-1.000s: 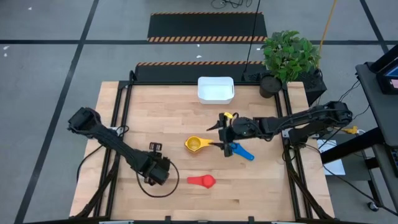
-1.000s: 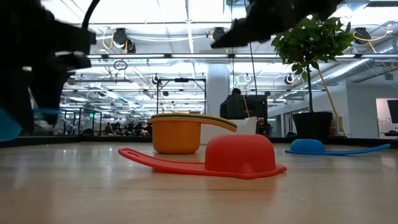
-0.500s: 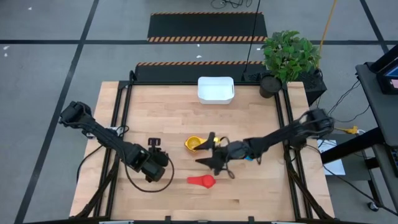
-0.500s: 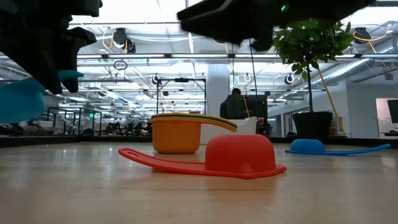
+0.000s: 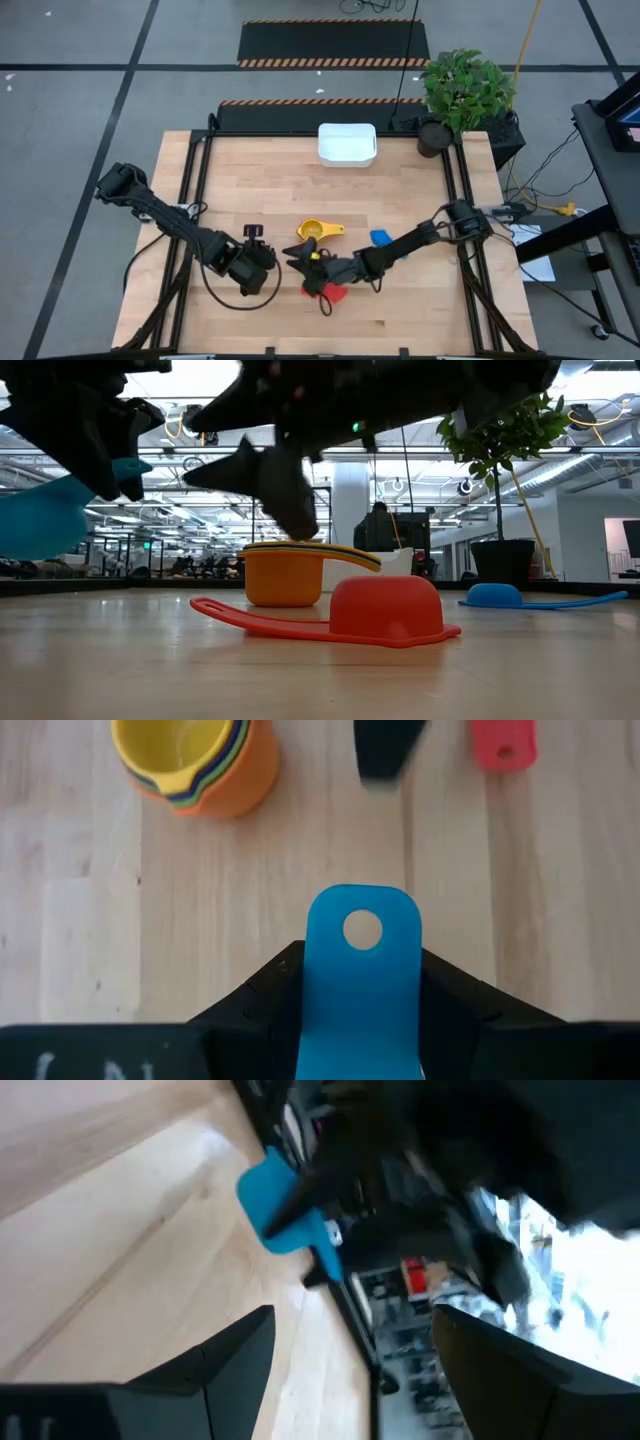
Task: Nest measuring cups in basket
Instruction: Stack the light blue measuring cup into the yellow measuring cup
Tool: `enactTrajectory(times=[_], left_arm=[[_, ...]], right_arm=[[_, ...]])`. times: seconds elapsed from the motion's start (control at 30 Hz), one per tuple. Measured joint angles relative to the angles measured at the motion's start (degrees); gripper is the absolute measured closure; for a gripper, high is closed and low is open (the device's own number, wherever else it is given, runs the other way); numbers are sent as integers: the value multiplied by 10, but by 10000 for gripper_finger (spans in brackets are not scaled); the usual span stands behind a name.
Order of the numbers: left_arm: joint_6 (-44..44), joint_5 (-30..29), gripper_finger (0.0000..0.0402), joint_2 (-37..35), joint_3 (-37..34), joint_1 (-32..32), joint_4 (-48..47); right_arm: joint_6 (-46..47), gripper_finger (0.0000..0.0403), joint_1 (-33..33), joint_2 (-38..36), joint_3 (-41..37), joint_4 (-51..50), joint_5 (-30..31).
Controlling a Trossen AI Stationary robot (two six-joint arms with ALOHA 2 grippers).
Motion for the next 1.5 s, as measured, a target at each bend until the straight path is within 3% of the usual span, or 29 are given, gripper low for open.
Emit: enactTrajectory(times=[0.23, 0.63, 1.07, 1.5], left_arm=[[1, 0, 255, 0, 0, 0, 35], [29, 17, 254, 0, 0, 10, 122], [29, 54, 254, 0, 1, 14, 148], [31, 54, 254, 2, 1, 14, 149]], right_arm=[[-122, 138, 8, 30, 12, 23, -6], [-183, 146, 11, 30, 13, 59, -67], [-235, 243, 11, 30, 13, 60, -65], [-218, 339, 11, 30, 13, 78, -66]])
